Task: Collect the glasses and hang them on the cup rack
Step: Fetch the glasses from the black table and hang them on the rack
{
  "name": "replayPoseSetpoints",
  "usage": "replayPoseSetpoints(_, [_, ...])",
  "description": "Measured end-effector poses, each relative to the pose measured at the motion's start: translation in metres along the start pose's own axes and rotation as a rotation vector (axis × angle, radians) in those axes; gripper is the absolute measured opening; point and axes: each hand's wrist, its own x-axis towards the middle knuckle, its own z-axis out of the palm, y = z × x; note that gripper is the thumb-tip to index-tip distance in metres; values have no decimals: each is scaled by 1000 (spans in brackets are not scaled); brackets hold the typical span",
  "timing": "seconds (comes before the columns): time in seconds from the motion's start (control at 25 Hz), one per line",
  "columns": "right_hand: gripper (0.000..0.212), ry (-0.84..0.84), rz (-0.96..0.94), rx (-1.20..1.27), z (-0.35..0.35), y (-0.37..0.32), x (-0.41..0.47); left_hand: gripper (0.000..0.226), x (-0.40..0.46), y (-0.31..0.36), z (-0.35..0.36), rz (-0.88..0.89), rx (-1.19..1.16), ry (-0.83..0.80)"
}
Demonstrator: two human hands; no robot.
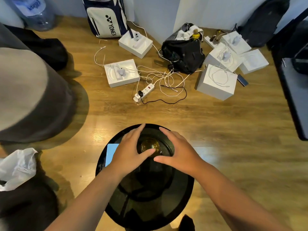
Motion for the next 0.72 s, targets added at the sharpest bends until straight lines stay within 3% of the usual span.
replayPoseSetpoints(0.44, [111, -29, 53, 38, 56, 76, 38, 118, 31, -56, 94, -53, 93, -9])
replayPoseSetpoints(0.72, [111, -6, 66, 67, 72, 90, 47, 111, 40, -64, 122, -49, 143, 1])
